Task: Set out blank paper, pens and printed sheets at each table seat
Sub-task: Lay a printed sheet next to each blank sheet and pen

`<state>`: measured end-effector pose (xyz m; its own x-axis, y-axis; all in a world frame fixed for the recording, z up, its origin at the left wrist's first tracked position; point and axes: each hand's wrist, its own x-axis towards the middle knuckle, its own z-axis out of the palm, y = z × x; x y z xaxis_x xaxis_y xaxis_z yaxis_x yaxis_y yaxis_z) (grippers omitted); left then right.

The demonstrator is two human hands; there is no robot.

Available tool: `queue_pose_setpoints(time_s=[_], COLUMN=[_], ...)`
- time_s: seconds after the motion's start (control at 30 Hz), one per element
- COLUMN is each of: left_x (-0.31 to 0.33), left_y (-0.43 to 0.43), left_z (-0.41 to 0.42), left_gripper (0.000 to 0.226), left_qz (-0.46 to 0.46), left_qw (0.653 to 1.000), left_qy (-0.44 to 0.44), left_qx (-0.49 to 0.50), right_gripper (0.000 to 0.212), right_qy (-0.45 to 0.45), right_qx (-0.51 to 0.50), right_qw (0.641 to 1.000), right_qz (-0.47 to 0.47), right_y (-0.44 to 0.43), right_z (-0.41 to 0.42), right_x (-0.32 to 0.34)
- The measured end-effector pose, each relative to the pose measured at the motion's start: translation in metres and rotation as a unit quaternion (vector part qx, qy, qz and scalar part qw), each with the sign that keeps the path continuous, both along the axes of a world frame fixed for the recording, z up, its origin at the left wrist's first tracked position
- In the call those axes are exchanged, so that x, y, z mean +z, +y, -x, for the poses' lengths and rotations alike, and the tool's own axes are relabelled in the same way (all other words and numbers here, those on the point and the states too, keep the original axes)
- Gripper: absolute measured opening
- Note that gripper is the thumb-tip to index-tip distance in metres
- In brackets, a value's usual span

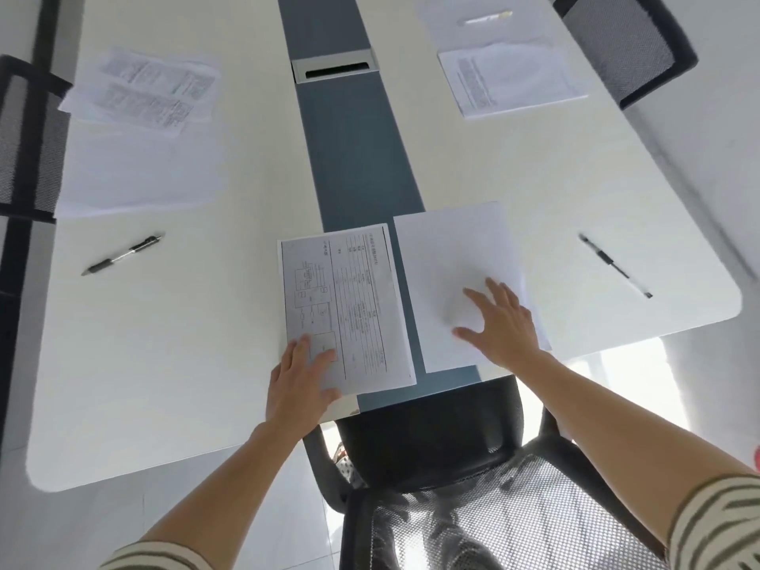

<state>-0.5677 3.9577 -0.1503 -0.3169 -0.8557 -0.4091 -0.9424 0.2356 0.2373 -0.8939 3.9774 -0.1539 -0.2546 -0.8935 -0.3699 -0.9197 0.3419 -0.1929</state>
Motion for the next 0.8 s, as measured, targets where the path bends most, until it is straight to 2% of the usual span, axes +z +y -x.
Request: queue_pose_setpoints(time_s=[0.13,0.3,0.4,0.5,0.63,0.73,0.8], left_x=[-0.006,-0.011,-0.011,-0.010,-0.008,-0.009,-0.011], left_y=[-0.003,-0.005,-0.005,0.000,0.008,0.013,0.014], left_z=[0.005,0.011,0.014,0.014,0.010,0.006,0.002], left_gripper=[0.061,0.062,0.063,0.064,0.065,0.063,0.062], left_qz=[0.006,0.014,0.029,0.037,0.033,0.016,0.014], left_qw=[1.000,0.999,0.999,0.998,0.997,0.996,0.996], left_qy=[0.000,-0.008,-0.003,-0.012,-0.029,-0.033,-0.030], left_qx=[0.016,0.029,0.039,0.054,0.071,0.077,0.078], right_gripper=[0.063,0.057,0.045,0.026,0.026,0.029,0.028], right_qy=[0.029,0.049,0.066,0.068,-0.038,-0.137,-0.190], right_qx=[-0.108,-0.262,-0.279,-0.260,-0.245,-0.197,-0.168], right_qw=[0.992,0.963,0.958,0.963,0.968,0.965,0.962], right_qz=[0.065,0.031,-0.024,-0.015,0.036,0.103,0.103], right_y=[-0.006,-0.002,0.003,0.006,-0.008,-0.033,-0.045], right_z=[0.069,0.158,0.181,0.185,0.146,0.085,0.042], right_x=[0.010,0.009,0.004,0.007,0.026,0.038,0.036])
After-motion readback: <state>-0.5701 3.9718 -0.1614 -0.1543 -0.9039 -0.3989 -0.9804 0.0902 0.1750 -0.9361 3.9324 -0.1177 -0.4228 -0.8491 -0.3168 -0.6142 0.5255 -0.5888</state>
